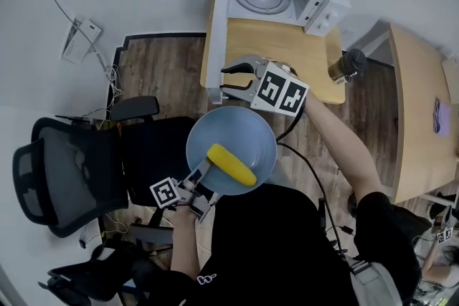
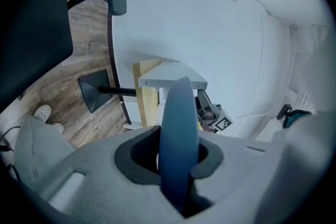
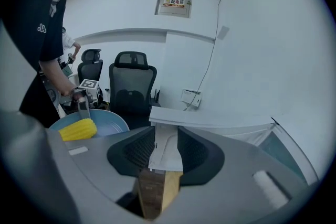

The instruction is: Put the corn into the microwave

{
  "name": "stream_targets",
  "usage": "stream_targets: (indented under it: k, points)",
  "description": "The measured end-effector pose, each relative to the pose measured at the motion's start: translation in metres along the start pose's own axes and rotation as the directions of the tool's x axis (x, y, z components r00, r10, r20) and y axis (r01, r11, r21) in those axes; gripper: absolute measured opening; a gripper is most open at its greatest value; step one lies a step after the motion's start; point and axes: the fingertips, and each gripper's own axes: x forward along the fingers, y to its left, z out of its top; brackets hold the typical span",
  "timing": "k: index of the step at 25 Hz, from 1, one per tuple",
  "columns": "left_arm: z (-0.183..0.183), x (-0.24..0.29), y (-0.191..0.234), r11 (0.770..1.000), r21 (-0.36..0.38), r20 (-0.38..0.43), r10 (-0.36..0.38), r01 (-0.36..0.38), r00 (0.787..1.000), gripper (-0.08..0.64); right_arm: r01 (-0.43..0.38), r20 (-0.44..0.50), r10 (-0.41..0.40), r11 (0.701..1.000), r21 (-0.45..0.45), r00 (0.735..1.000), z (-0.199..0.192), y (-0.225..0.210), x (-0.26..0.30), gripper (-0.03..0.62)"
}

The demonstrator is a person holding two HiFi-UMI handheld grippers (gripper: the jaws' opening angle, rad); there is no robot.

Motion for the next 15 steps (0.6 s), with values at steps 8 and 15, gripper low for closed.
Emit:
stream_targets:
  k: [8,15]
  points:
    - [0.001,0.014,0.005,0.998,-0.037,0.02,-0.058,0.058,0.998,0.078,-0.073,-0.024,0.071,0.993,-0.093,0.997,0.005,-0.003,0.001,0.122]
    - [0.006,0.034,0.007,0.995,-0.039,0.023,-0.088,0.088,0.996,0.078,-0.049,0.052,0.055,0.993,-0.103,0.997,0.02,-0.026,-0.013,0.049]
